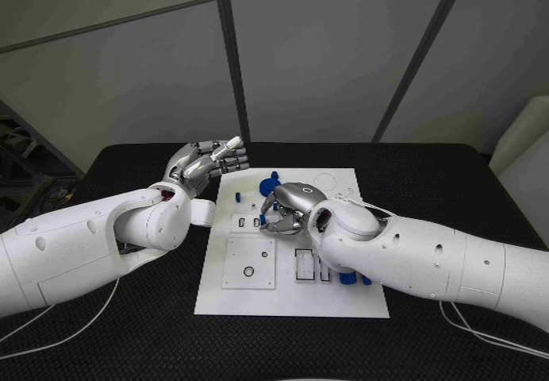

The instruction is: Assemble the parts on the task board

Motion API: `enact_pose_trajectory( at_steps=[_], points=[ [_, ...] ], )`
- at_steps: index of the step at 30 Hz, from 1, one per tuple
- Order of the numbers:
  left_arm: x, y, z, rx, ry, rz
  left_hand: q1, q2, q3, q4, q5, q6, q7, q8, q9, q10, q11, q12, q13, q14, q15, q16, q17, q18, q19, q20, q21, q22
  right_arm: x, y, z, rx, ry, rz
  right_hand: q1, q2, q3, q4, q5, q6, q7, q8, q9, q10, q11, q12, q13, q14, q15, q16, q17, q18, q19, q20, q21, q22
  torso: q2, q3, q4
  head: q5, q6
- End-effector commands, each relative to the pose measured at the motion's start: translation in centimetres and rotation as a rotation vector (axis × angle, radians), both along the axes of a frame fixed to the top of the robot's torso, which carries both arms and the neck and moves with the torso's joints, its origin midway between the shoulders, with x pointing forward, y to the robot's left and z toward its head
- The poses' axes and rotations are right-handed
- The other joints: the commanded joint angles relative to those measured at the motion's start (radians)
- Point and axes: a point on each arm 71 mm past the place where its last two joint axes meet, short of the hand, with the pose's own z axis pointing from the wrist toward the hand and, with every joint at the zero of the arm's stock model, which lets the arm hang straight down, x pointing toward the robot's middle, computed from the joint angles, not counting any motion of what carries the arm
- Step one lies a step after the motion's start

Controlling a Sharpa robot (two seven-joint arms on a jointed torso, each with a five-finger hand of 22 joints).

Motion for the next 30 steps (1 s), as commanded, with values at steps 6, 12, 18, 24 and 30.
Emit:
enact_pose_trajectory(
  at_steps=[6, 12, 18, 24, 30],
  points=[
    [0.1, 0.0, 0.1, 0.008, -0.003, -0.019, -0.005, 0.007, -0.004, -0.01, 0.002, 0.002, 0.037, -0.008, -0.001, 0.003, 0.004, -0.006, 0.0, 0.003, -0.001, -0.001, 0.0, -0.018, 0.008, -0.003, 0.0, -0.003, -0.7, -0.7, 1.2, 0.107, -0.076, 0.033, 0.005, -0.013, -0.003, 0.005, -0.002, -0.011, 0.0, -0.003, 0.0, -0.011, 0.002, -0.01, 0.074, 0.061, 0.006, -0.01, 0.067, -0.015, 0.104, 0.009, 0.003, 0.263, -0.002, 0.0003, -0.0006, 0.002, 0.003],
    [0.1, 0.3, -0.1, 0.075, 0.002, -0.06, -0.007, 0.03, -0.014, -0.03, 0.002, 0.055, 0.018, 0.006, 0.007, 0.098, -0.026, 0.024, 0.008, 0.174, -0.042, 0.069, 0.022, -0.009, 0.139, -0.034, 0.069, 0.018, -2.4, -2.8, 2.0, 0.187, -0.034, 0.154, 0.027, -0.018, -0.001, 0.01, -0.001, -0.023, 0.003, -0.002, 0.003, -0.031, 0.005, -0.041, 0.051, 0.053, 0.008, -0.027, 0.04, -0.015, 0.104, 0.012, 0.003, 0.263, -0.008, -0.0009, -0.0024, 0.009, 0.011],
    [0.2, 0.8, -0.9, 0.237, 0.037, -0.155, -0.005, 0.061, -0.026, -0.038, 0.003, 0.161, -0.043, 0.038, 0.026, 0.259, -0.097, 0.065, 0.015, 0.417, -0.13, 0.171, 0.083, -0.006, 0.337, -0.116, 0.183, 0.061, -3.9, -6.4, 3.3, 0.251, 0.099, 0.198, 0.065, -0.015, 0.007, 0.009, 0.018, -0.014, 0.001, 0.003, 0.013, -0.069, 0.002, -0.11, -0.003, 0.037, 0.007, -0.068, -0.017, -0.009, 0.089, 0.012, -0.013, 0.242, -0.024, 0.0024, -0.0064, 0.017, 0.011],
    [0.4, 0.8, -1.3, 0.475, 0.083, -0.267, -0.012, 0.077, -0.052, -0.031, 0.003, 0.286, -0.126, 0.087, 0.073, 0.487, -0.189, 0.135, 0.057, 0.655, -0.227, 0.339, 0.217, -0.007, 0.527, -0.211, 0.328, 0.132, -3.9, -10.0, 5.0, 0.319, 0.162, 0.136, 0.081, -0.01, 0.011, 0.007, 0.027, 0.004, -0.003, 0.007, 0.021, -0.076, -0.002, -0.132, -0.022, 0.031, 0.003, -0.092, -0.045, -0.002, 0.071, 0.009, -0.034, 0.216, -0.043, 0.0091, -0.0079, 0.022, 0.007],
    [1.1, 0.2, -1.0, 0.783, 0.113, -0.34, -0.054, 0.068, -0.109, 0.006, 0.003, 0.314, -0.16, 0.118, 0.165, 0.569, -0.227, 0.228, 0.2, 0.661, -0.266, 0.934, 0.827, -0.032, 0.59, -0.253, 0.562, 0.357, -2.5, -13.0, 6.6, 0.383, 0.167, 0.045, 0.091, -0.007, 0.015, 0.003, 0.039, 0.008, -0.005, 0.006, 0.024, -0.077, -0.004, -0.137, -0.027, 0.031, 0.001, -0.097, -0.048, -0.001, 0.069, 0.007, -0.037, 0.213, -0.063, 0.0164, -0.0062, 0.029, 0.0]
  ],
)
